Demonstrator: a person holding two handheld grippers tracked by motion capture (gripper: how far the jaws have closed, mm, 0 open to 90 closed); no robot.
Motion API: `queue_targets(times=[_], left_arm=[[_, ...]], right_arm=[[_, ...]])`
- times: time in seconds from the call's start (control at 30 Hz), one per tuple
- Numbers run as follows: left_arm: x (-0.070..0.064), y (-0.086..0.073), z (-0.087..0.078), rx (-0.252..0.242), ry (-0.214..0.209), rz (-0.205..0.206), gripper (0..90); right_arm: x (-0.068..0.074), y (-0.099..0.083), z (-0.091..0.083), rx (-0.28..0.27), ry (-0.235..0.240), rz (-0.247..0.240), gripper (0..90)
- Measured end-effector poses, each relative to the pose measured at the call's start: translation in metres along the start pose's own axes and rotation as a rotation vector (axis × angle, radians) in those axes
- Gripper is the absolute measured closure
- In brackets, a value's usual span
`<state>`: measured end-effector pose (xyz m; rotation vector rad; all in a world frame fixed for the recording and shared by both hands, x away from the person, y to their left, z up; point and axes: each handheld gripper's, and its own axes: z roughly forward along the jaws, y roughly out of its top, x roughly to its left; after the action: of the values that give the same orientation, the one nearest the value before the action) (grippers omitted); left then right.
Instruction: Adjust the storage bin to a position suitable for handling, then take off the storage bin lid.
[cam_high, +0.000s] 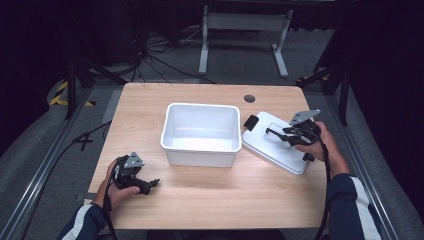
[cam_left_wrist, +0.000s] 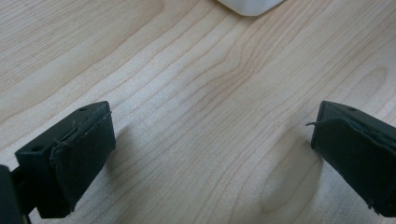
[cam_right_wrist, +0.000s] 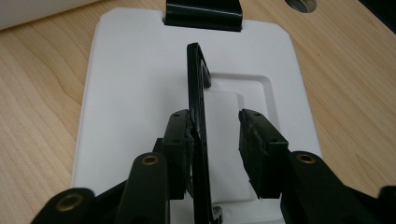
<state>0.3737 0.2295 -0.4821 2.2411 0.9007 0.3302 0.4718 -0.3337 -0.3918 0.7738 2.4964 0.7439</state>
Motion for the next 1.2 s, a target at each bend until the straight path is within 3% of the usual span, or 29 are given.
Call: queue_targets(times=[0.67, 1.07, 1.2], left_arm=[[0.000, -0.001, 0.000, -0.003, 0.000, 0.003, 0.4], [0.000, -0.001, -0.001, -0.003, 0.001, 0.007, 0.4], [0.000, -0.001, -0.001, -0.002, 0.000, 0.010, 0.4]], right_arm=[[0.011, 0.008, -0.023, -0.037, 0.008, 0.013, 53.0], [0.022, 0.007, -0.047, -0.040, -0.036, 0.022, 44.0], [0.025, 0.006, -0.053, -0.066, -0.052, 0.031, 40.5]])
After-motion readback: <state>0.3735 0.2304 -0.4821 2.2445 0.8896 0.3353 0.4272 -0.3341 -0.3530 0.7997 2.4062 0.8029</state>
